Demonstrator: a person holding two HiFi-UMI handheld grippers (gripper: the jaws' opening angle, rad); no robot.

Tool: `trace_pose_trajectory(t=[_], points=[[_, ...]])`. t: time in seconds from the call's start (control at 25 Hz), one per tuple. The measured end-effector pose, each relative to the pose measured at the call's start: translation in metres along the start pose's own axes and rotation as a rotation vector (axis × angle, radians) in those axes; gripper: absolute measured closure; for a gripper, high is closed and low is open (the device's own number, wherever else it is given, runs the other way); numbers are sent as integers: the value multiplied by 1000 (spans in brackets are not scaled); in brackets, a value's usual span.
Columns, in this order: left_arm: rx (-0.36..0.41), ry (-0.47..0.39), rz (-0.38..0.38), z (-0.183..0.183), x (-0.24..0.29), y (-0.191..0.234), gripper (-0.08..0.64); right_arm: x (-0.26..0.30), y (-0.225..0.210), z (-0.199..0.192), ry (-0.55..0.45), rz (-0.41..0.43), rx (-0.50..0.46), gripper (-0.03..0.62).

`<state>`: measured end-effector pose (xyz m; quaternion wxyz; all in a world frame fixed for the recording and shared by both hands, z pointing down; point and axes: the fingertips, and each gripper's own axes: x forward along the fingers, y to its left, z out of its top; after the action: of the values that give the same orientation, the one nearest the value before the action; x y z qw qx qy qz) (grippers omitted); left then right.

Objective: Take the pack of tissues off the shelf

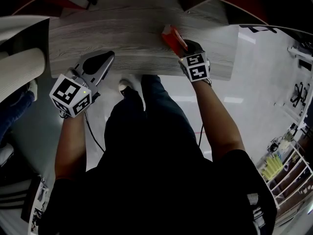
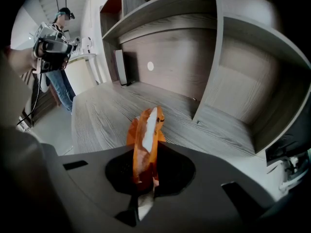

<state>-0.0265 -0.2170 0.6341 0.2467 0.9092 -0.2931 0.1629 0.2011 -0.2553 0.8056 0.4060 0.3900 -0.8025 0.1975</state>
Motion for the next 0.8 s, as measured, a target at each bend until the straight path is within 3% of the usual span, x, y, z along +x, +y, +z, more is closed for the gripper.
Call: trace_pose_trajectory(t=[0.8], points=[[-27, 14, 20, -22, -1, 6, 541, 21, 7, -19, 33, 21, -51, 575]])
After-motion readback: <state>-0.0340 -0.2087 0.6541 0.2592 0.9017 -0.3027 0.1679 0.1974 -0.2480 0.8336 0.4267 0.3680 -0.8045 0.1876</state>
